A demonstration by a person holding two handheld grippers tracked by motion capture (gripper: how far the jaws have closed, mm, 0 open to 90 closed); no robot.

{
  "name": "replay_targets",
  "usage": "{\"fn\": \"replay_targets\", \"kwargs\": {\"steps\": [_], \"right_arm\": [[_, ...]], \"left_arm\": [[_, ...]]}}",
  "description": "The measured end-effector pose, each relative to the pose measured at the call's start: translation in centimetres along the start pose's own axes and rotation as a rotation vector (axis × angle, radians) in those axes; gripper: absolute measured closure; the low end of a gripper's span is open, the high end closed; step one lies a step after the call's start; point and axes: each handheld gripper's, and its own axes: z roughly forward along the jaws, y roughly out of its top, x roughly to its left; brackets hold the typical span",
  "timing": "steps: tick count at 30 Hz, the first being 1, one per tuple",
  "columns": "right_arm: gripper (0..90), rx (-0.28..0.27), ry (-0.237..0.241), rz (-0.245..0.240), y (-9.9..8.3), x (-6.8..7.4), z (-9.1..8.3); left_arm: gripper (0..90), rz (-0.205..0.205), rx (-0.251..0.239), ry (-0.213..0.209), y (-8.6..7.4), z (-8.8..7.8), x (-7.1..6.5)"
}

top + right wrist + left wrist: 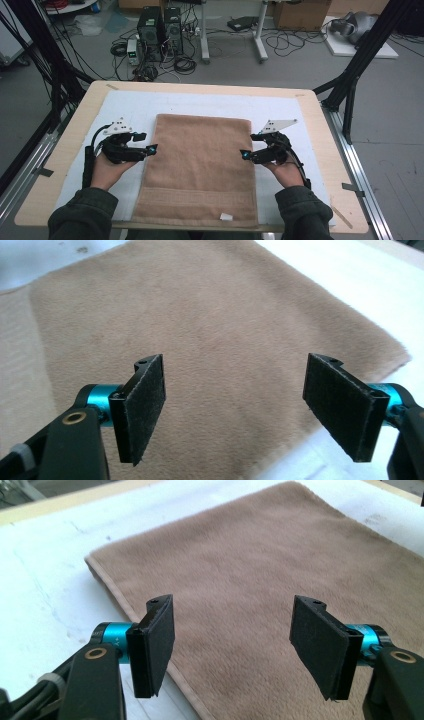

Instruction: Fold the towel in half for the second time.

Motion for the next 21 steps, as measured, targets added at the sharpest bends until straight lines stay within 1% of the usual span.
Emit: {"fn": "replay_targets", "kwargs": {"steps": [2,4,6,8,9,10,12,13,15,16,19,21], "right_arm": [[24.3,-0.005,-0.008,0.002,0.2,-0.3,-0.2],[24.7,-0.006,-0.019,0.0,0.4,-0.5,-0.5],[24.8,-0.005,-0.034,-0.003,0.9,-0.8,-0.7],[24.9,-0.009,-0.046,-0.003,1.4,-1.1,-0.9],[24.9,-0.011,-0.048,-0.002,1.6,-1.3,-1.0],[24.9,-0.01,-0.054,0.0,1.8,-1.4,-1.1],[24.9,-0.006,-0.067,-0.003,2.2,-1.6,-1.1],[25.1,-0.009,-0.072,-0.004,2.3,-1.7,-1.0],[25.6,-0.011,-0.085,-0.001,2.3,-1.9,-0.8],[25.6,-0.003,-0.09,0.002,2.2,-2.1,-0.6],[26.2,0.023,-0.104,0.011,2.0,-2.6,0.1],[26.7,0.035,-0.115,0.012,2.0,-2.8,0.4]], "left_arm": [[34.7,-0.001,-0.009,0.008,0.2,-0.1,0.0],[34.7,0.001,-0.008,0.018,0.4,-0.1,0.1],[34.9,0.001,0.003,0.024,0.9,0.0,0.5],[35.3,-0.009,0.0,0.025,1.5,0.1,0.8],[36.0,-0.012,-0.007,0.019,1.7,0.1,0.9],[37.8,-0.009,-0.009,0.016,2.0,0.1,1.1],[38.3,-0.007,-0.013,0.03,2.4,0.1,1.2],[38.4,-0.001,-0.008,0.037,2.5,0.1,1.4],[38.6,-0.004,-0.015,0.048,2.7,0.2,1.5],[38.9,-0.002,-0.011,0.056,2.7,0.4,1.7],[39.7,-0.018,-0.019,0.073,2.6,1.0,2.2],[39.8,-0.024,-0.001,0.079,2.4,1.5,2.6]]}}
